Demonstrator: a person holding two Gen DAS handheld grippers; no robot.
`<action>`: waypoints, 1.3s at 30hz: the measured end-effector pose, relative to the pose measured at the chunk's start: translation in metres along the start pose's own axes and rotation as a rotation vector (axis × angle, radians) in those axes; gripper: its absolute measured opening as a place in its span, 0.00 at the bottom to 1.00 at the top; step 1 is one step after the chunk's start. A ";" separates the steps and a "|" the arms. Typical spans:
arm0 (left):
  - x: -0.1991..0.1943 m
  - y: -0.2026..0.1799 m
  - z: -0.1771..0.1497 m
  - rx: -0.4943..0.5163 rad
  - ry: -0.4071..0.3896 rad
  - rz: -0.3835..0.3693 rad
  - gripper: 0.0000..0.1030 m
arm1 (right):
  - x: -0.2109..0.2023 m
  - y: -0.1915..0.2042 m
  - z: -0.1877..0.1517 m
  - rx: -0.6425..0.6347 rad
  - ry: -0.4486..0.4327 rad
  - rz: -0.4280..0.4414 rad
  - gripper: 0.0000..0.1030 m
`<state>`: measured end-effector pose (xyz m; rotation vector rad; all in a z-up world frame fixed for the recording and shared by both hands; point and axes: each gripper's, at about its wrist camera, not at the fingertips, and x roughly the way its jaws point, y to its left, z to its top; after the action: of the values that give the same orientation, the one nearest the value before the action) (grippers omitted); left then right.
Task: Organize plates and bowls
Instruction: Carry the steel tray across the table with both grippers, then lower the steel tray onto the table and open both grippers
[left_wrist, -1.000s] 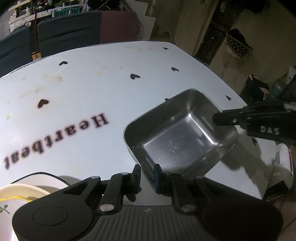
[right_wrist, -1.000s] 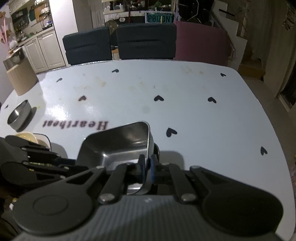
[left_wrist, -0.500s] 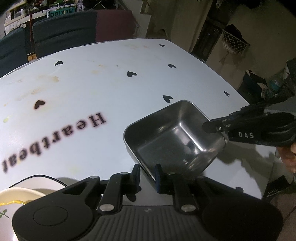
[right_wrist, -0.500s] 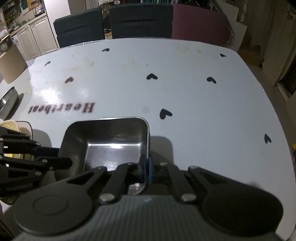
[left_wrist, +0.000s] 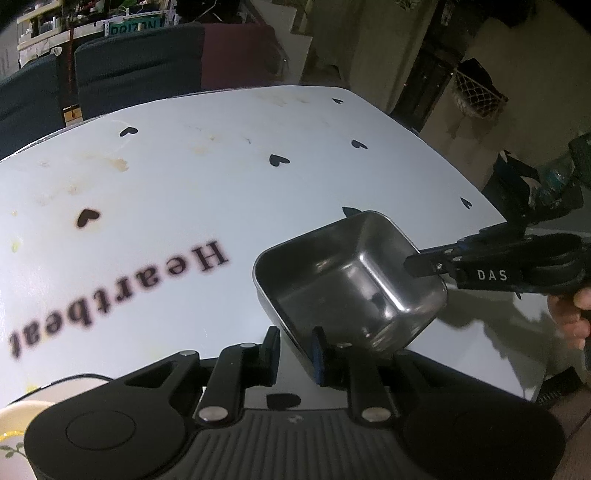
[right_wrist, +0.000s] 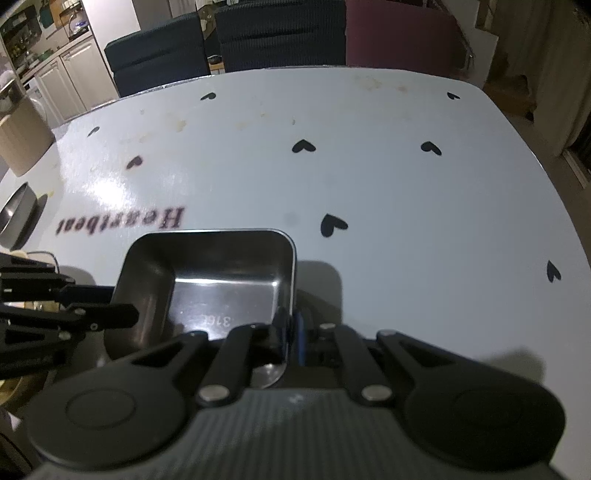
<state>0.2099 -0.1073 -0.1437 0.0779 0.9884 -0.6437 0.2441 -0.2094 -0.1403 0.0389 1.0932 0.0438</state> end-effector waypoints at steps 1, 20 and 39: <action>0.000 0.000 0.000 0.001 -0.002 0.001 0.21 | 0.000 0.000 0.001 0.003 -0.001 0.002 0.06; -0.002 0.002 0.002 -0.041 0.008 0.001 0.44 | 0.015 0.000 -0.002 -0.015 0.028 0.009 0.06; -0.037 -0.002 0.006 -0.042 -0.085 0.040 0.98 | -0.036 -0.021 -0.015 0.052 -0.126 0.013 0.71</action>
<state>0.1993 -0.0932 -0.1104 0.0327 0.9154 -0.5852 0.2151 -0.2318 -0.1163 0.0947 0.9677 0.0242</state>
